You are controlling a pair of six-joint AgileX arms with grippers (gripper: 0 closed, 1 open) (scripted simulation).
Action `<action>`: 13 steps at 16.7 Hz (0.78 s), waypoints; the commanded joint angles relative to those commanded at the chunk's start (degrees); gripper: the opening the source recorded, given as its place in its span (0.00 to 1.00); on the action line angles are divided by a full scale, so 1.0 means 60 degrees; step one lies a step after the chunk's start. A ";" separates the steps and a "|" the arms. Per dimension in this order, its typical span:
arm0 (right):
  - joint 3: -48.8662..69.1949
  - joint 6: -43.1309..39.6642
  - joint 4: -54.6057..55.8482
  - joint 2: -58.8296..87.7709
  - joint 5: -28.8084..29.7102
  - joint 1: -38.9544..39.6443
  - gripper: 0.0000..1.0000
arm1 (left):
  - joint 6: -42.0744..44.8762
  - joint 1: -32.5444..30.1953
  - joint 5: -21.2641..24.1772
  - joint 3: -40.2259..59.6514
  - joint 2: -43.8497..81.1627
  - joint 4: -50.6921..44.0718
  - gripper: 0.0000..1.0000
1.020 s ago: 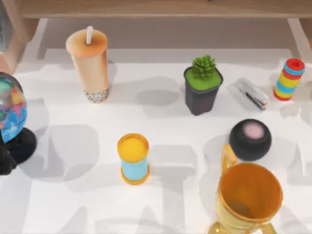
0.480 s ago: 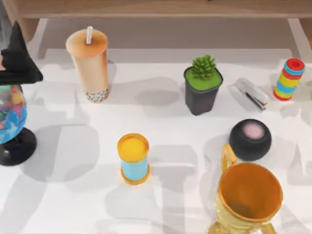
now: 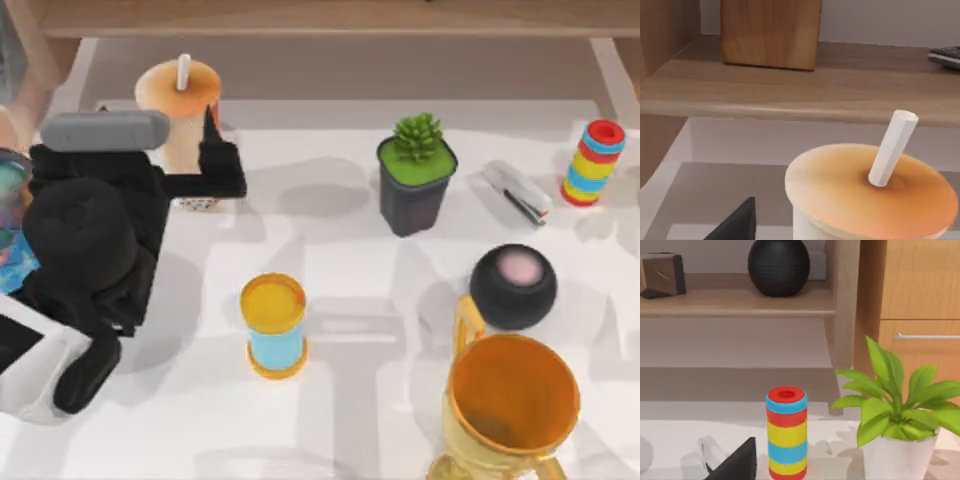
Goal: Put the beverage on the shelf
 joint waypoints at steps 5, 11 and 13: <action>0.0000 0.0000 0.0000 0.0000 0.0000 0.0000 1.00 | 0.0060 -0.0421 -0.0756 -0.0057 0.1766 0.0769 1.00; 0.0000 0.0000 0.0000 0.0000 0.0000 0.0000 1.00 | 0.0059 -0.0379 -0.0759 -0.0034 0.1831 0.0753 1.00; 0.0000 0.0000 0.0000 0.0000 0.0000 0.0000 1.00 | 0.0069 -0.0288 -0.0633 0.0331 0.2093 0.0618 1.00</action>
